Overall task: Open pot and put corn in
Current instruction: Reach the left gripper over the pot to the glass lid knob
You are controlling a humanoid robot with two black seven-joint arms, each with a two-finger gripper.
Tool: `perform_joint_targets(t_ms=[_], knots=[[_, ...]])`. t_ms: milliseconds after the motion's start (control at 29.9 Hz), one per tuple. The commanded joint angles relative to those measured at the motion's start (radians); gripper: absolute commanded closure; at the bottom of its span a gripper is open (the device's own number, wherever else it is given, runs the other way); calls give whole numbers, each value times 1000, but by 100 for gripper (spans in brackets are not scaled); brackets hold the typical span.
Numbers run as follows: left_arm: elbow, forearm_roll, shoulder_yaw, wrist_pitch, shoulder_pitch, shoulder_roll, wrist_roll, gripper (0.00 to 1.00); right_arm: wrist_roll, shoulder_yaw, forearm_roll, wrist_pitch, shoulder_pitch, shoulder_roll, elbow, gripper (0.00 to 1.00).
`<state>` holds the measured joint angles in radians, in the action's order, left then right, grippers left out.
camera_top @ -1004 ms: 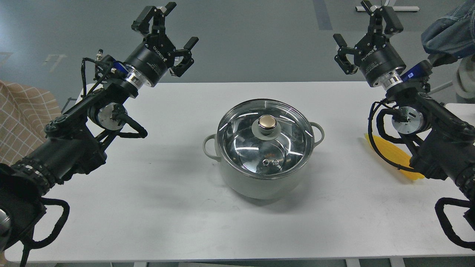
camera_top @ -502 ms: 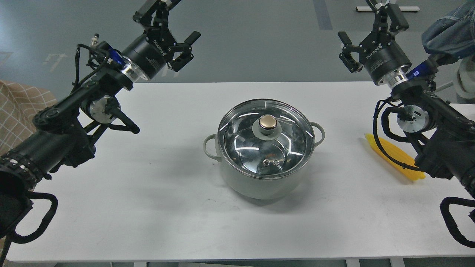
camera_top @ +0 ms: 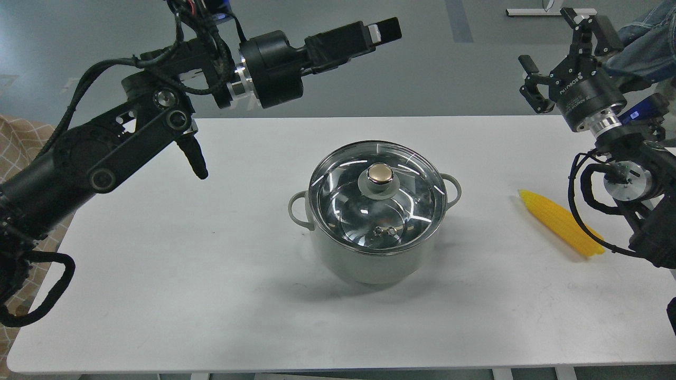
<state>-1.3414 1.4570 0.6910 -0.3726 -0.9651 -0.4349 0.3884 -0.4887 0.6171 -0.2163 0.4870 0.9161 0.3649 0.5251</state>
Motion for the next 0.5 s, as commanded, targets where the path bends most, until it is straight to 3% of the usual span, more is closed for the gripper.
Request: perform_joint_targets(t_ms=[0,134,301,469], knots=[[-33,300,-24,32,6,39,4,3,0,1,0,-1,-14,14,18,1],[-22,543,-116,107,6,48,46,3,0,1,0,-2,-19,19,29,1],[22,638,-200,139,9,58,47,3,0,0,-2,-2,-25,17,30,1],[155,725,-214,217,38,102,49,4,0,1,-3,-2,-29,12,32,1]])
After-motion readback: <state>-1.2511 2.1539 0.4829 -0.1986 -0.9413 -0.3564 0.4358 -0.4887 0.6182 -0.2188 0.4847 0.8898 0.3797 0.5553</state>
